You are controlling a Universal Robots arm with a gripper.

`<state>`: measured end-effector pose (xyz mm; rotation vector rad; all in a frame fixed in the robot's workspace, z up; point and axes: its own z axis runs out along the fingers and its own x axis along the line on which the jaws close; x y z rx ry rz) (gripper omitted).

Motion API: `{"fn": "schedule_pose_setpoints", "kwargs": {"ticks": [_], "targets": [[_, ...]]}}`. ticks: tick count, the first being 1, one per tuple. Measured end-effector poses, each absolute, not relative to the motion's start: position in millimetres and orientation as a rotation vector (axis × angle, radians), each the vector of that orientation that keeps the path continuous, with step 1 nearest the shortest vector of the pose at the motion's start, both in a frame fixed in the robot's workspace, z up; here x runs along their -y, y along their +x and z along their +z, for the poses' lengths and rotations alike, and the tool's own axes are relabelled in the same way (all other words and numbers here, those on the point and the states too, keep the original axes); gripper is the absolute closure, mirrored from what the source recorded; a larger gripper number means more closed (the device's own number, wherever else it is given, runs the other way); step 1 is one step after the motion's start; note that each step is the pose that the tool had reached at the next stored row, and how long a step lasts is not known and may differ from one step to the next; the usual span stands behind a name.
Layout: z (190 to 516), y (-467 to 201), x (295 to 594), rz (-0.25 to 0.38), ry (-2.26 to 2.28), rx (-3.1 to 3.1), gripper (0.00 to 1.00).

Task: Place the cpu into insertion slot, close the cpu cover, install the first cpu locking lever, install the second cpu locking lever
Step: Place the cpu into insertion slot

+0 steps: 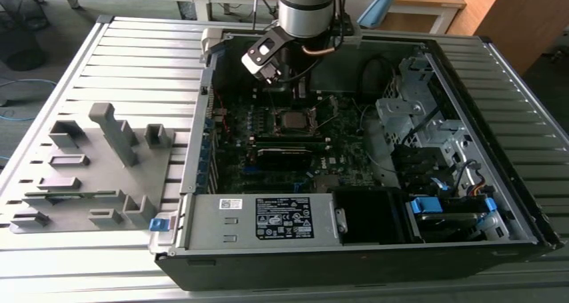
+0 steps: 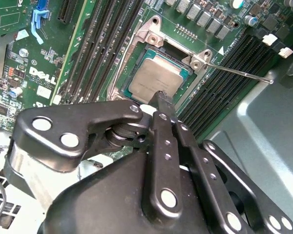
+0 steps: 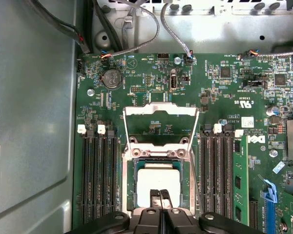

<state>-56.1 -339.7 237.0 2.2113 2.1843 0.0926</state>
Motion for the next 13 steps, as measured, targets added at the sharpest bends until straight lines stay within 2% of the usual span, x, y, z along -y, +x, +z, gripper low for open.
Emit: {"fn": "schedule_pose_setpoints", "kwargs": {"ticks": [13], "targets": [[233.5, -54.8, 340.3, 0.082, 2.211, -2.176, 0.90]]}}
